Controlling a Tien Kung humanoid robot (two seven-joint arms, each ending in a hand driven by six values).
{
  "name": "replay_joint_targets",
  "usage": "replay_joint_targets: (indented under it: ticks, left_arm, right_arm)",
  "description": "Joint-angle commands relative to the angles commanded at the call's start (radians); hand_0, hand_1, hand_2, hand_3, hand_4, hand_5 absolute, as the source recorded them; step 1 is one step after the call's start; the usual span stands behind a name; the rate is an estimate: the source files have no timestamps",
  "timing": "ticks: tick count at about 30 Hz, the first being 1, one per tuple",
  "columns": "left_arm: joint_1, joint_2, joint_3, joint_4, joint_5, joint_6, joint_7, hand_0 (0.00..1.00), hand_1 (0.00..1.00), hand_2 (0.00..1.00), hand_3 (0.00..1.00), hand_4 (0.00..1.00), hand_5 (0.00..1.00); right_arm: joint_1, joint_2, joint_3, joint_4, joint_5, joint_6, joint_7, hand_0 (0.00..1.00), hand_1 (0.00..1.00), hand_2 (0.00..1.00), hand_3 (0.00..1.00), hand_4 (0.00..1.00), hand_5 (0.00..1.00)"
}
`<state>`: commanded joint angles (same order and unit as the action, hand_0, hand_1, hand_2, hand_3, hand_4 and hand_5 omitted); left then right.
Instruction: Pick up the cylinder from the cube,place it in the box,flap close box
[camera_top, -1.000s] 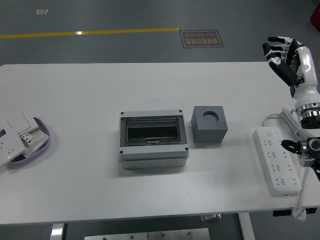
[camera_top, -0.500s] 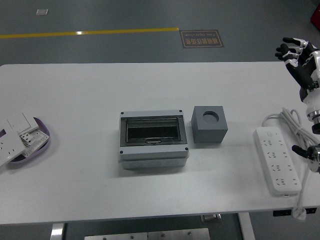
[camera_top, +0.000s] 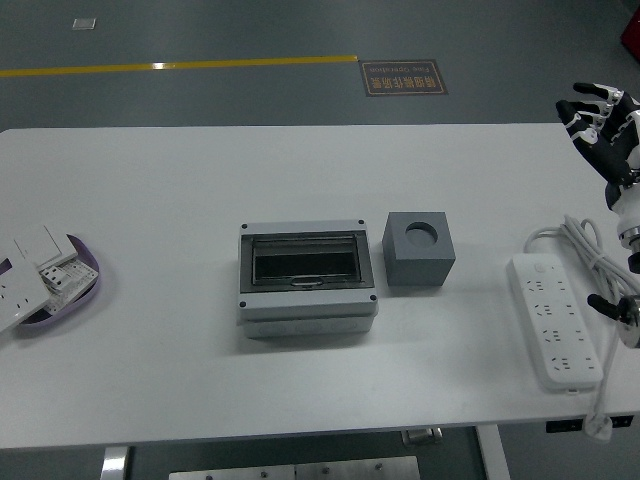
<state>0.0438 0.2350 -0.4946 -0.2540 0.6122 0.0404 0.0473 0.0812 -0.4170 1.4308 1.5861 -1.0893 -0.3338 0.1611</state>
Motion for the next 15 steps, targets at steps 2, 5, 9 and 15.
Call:
replay_joint_targets:
  ticks: [2, 5, 9, 15]
  left_arm:
    - [0.003, -0.003, -0.003, 0.0, 0.0, 0.0, 0.001, 0.595, 0.621, 0.613, 0.63, 0.67, 0.22]
    - [0.007, -0.006, -0.014, 0.0, 0.003, -0.001, 0.001, 0.595, 0.621, 0.612, 0.63, 0.669, 0.219]
    - [0.009, -0.009, -0.025, -0.001, 0.007, -0.002, 0.001, 0.595, 0.621, 0.612, 0.63, 0.669, 0.219]
    - [0.008, -0.01, -0.032, -0.001, 0.009, -0.002, 0.0, 0.595, 0.621, 0.612, 0.63, 0.669, 0.219]
  right_arm:
    - [-0.001, 0.002, 0.001, -0.001, 0.002, 0.0, 0.002, 0.661, 0.604, 0.582, 0.63, 0.92, 0.339]
    - [-0.001, 0.004, -0.001, -0.003, 0.02, 0.001, 0.009, 0.661, 0.61, 0.584, 0.627, 0.916, 0.344]
    - [0.003, 0.004, -0.006, -0.004, 0.043, 0.002, 0.018, 0.661, 0.61, 0.584, 0.627, 0.916, 0.344]
    - [0.004, 0.007, -0.009, -0.008, 0.05, 0.001, 0.021, 0.666, 0.614, 0.588, 0.63, 0.916, 0.346]
